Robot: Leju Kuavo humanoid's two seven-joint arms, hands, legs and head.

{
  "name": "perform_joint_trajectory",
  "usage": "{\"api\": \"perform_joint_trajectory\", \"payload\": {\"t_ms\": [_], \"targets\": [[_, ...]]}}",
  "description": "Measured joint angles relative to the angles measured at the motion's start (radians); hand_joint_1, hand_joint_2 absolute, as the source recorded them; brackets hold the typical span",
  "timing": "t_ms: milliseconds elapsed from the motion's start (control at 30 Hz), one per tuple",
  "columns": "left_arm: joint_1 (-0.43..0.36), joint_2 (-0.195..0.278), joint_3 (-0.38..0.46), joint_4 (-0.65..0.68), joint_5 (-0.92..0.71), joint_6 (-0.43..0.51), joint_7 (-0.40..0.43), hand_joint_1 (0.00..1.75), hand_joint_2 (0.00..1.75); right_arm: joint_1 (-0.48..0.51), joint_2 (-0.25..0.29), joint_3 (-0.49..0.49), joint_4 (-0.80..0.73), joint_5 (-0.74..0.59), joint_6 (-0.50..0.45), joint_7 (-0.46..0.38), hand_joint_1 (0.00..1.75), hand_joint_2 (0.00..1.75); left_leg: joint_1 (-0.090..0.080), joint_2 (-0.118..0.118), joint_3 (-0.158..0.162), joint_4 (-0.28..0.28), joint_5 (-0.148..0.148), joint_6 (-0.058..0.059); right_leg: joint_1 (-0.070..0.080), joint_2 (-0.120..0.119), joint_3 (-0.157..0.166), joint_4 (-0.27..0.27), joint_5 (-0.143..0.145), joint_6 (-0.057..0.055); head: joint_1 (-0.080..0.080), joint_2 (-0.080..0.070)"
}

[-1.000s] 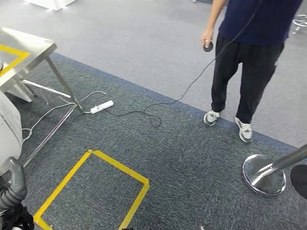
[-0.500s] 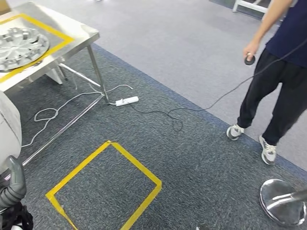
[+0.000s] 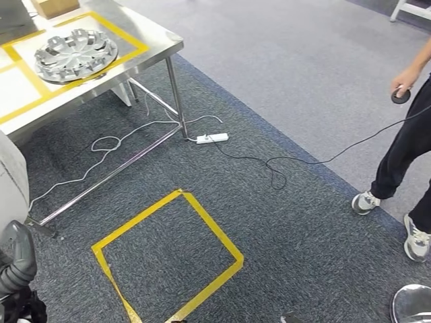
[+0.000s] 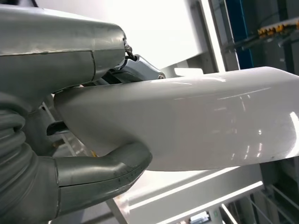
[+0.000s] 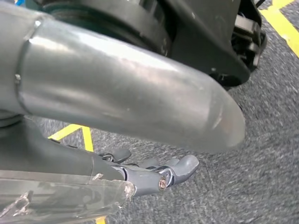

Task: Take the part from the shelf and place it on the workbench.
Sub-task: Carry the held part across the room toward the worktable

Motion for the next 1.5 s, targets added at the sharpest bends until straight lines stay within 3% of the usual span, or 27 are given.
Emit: {"api": "perform_joint_trajectory", "payload": {"t_ms": [33,100,167,200,267,300,333,400,467,500,567,600,633,700,767,800,833,900,967,1000,1067,1133,1200,1267,1333,1433,1500], "targets": [[0.000,0.000,0.000,0.000,0.000,0.000,0.000,1.75,1.75,-0.001,0.000,0.000,0.000,0.000,0.000,0.000,0.00,0.00,0.000,0.005,0.026,-0.043,0.027,0.001,0.000,-0.013,0.001,0.000,-0.001,0.001,0.000,0.000],[-0.001,0.000,0.000,0.000,0.000,0.000,0.000,1.75,1.75,-0.004,0.000,0.000,0.000,0.000,0.000,0.000,0.00,0.00,-0.004,0.050,0.104,-0.181,0.081,0.005,0.003,-0.036,0.004,0.001,-0.004,0.006,-0.001,0.000],[-0.003,0.000,0.000,0.000,-0.001,0.001,0.000,1.75,1.75,-0.005,0.000,0.000,0.000,0.000,0.000,0.000,0.00,0.00,-0.009,0.084,0.149,-0.265,0.098,0.018,0.011,-0.054,0.007,0.002,-0.010,0.015,0.001,0.000],[-0.003,0.000,0.000,0.000,-0.001,0.002,0.000,1.75,1.75,-0.006,0.000,0.000,0.000,0.000,0.000,-0.001,0.00,0.00,-0.012,0.083,0.151,-0.274,0.095,0.024,0.014,-0.064,0.010,0.001,-0.012,0.020,0.002,0.000],[0.000,0.000,0.001,0.000,-0.001,0.003,0.000,1.75,1.75,-0.008,0.000,0.000,0.000,0.000,-0.001,-0.001,0.00,0.00,-0.009,0.057,0.149,-0.276,0.098,0.038,0.013,-0.071,0.018,0.000,-0.018,0.030,0.004,0.000],[0.001,0.000,0.001,0.000,-0.001,0.003,0.000,1.75,1.75,-0.009,0.000,0.000,0.000,0.000,-0.001,-0.001,0.00,0.00,-0.006,0.045,0.149,-0.277,0.100,0.043,0.012,-0.051,0.014,0.014,-0.029,0.036,0.006,0.000],[0.001,0.000,0.001,0.000,-0.002,0.004,0.000,1.75,1.75,-0.009,0.000,0.000,0.000,0.000,-0.001,-0.001,0.00,0.00,-0.003,0.034,0.149,-0.278,0.103,0.049,0.010,-0.023,-0.001,0.048,-0.052,0.042,0.008,0.000],[0.000,0.000,0.000,0.000,-0.002,0.003,0.000,1.75,1.75,-0.006,0.000,0.000,0.000,0.000,-0.001,-0.001,0.00,0.00,0.000,0.011,0.147,-0.278,0.106,0.056,0.008,0.030,-0.059,0.174,-0.117,0.048,0.011,0.000],[-0.001,0.000,-0.001,0.001,-0.002,0.002,0.001,1.75,1.75,-0.002,0.000,0.000,0.000,-0.002,-0.003,-0.003,0.00,0.00,0.000,-0.016,0.145,-0.278,0.107,0.059,0.007,0.040,-0.117,0.285,-0.152,0.048,0.011,0.000],[-0.001,0.000,-0.001,0.002,-0.001,0.001,0.002,1.75,1.75,-0.001,0.000,0.000,0.000,-0.003,-0.005,-0.006,0.00,0.00,0.000,-0.031,0.145,-0.278,0.108,0.059,0.007,0.041,-0.123,0.291,-0.141,0.046,0.011,0.000],[-0.003,0.000,-0.001,0.004,0.011,-0.008,0.003,1.75,1.75,-0.002,-0.002,0.000,0.000,-0.006,-0.010,-0.021,0.00,0.00,0.001,-0.061,0.146,-0.277,0.109,0.056,0.005,0.057,-0.081,0.187,-0.069,0.042,0.011,0.000],[-0.006,0.000,-0.001,0.005,0.019,-0.013,0.003,1.75,1.75,-0.003,-0.003,0.000,0.000,-0.007,-0.012,-0.028,0.00,0.00,0.001,-0.075,0.146,-0.276,0.110,0.053,0.002,0.082,-0.049,0.113,-0.037,0.041,0.011,0.000],[-0.010,0.000,-0.001,0.005,0.026,-0.017,0.003,1.75,1.75,-0.004,-0.004,0.000,0.000,-0.008,-0.014,-0.033,0.00,0.00,0.001,-0.088,0.144,-0.275,0.111,0.048,-0.001,0.104,-0.023,0.053,-0.015,0.039,0.011,0.000],[-0.016,0.000,-0.001,0.006,0.032,-0.021,0.003,1.75,1.75,-0.007,-0.005,0.000,0.000,-0.008,-0.015,-0.037,0.00,0.00,0.002,-0.110,0.138,-0.276,0.116,0.035,-0.002,0.125,0.000,0.005,-0.008,0.035,0.010,0.000],[-0.017,0.000,-0.001,0.007,0.034,-0.022,0.003,1.75,1.75,-0.008,-0.007,0.000,0.000,-0.008,-0.016,-0.039,0.00,0.00,0.006,-0.125,0.131,-0.279,0.122,0.022,-0.001,0.102,0.004,0.002,-0.003,0.024,0.010,0.000],[-0.017,0.000,-0.002,0.008,0.034,-0.022,0.003,1.75,1.75,-0.009,-0.007,0.000,0.000,-0.008,-0.016,-0.039,0.00,0.00,0.005,-0.114,0.126,-0.271,0.117,0.017,-0.001,0.091,0.006,-0.001,0.001,0.018,0.009,0.000],[-0.019,0.000,-0.002,0.008,0.034,-0.022,0.003,1.75,1.75,-0.009,-0.007,0.000,0.000,-0.008,-0.016,-0.041,0.00,0.00,0.003,-0.090,0.112,-0.245,0.099,0.013,-0.002,0.078,0.006,-0.004,0.004,0.011,0.005,0.000],[-0.024,0.000,-0.002,0.010,0.034,-0.022,0.003,1.75,1.75,-0.008,-0.008,0.000,0.000,-0.008,-0.016,-0.042,0.00,0.00,0.000,-0.028,0.058,-0.132,0.034,0.006,-0.001,0.051,0.006,-0.007,0.005,0.003,-0.001,0.000],[-0.027,0.000,-0.003,0.014,0.035,-0.024,0.003,1.75,1.75,-0.005,-0.009,-0.001,0.000,-0.011,-0.018,-0.042,0.00,0.00,0.002,-0.004,0.001,-0.011,-0.014,0.001,0.002,0.022,0.005,-0.007,0.003,-0.001,-0.003,0.000],[-0.028,0.000,-0.003,0.017,0.036,-0.025,0.003,1.75,1.75,-0.005,-0.009,-0.001,0.000,-0.013,-0.020,-0.042,0.00,0.00,0.002,-0.001,-0.006,0.007,-0.012,0.001,0.002,0.007,0.005,-0.007,0.002,-0.001,-0.003,0.000],[-0.032,0.000,-0.004,0.025,0.039,-0.028,0.002,1.75,1.75,-0.006,-0.010,-0.001,0.000,-0.015,-0.021,-0.043,0.00,0.00,0.001,0.012,0.041,-0.073,0.041,0.005,0.003,-0.018,0.008,-0.007,-0.001,0.001,-0.003,0.000],[-0.041,-0.001,-0.007,0.031,0.049,-0.028,0.001,1.75,1.75,-0.007,-0.010,-0.002,-0.001,-0.015,-0.024,-0.041,0.00,0.00,-0.005,0.058,0.117,-0.209,0.091,0.014,0.008,-0.040,0.012,-0.005,-0.006,0.009,-0.004,0.000],[-0.048,-0.002,-0.010,0.039,0.065,-0.029,0.000,1.75,1.75,-0.005,-0.013,-0.002,-0.001,-0.014,-0.032,-0.031,0.00,0.00,-0.011,0.085,0.150,-0.273,0.100,0.027,0.015,-0.059,0.016,-0.005,-0.012,0.018,-0.001,0.000],[-0.047,-0.003,-0.010,0.051,0.077,-0.036,-0.001,1.75,1.75,-0.002,-0.017,-0.004,-0.002,-0.018,-0.042,-0.017,0.00,0.00,-0.011,0.063,0.149,-0.279,0.100,0.039,0.017,-0.080,0.023,-0.008,-0.017,0.027,0.001,0.000],[-0.044,-0.003,-0.010,0.063,0.083,-0.047,-0.003,1.75,1.75,0.002,-0.021,-0.008,-0.002,-0.021,-0.048,-0.003,0.00,0.00,-0.006,0.039,0.149,-0.282,0.104,0.050,0.013,-0.053,0.016,0.018,-0.040,0.038,0.004,0.000],[-0.045,-0.007,-0.013,0.073,0.086,-0.055,-0.004,1.75,1.75,0.012,-0.023,-0.020,-0.003,-0.027,-0.052,0.034,0.00,0.00,0.000,0.002,0.148,-0.283,0.106,0.060,0.008,0.028,-0.069,0.202,-0.131,0.048,0.011,0.000],[-0.045,-0.008,-0.014,0.079,0.087,-0.056,-0.004,1.75,1.75,0.020,-0.023,-0.027,-0.003,-0.031,-0.052,0.055,0.00,0.00,0.000,-0.027,0.148,-0.283,0.105,0.061,0.007,0.040,-0.118,0.289,-0.150,0.049,0.012,0.000]]}}
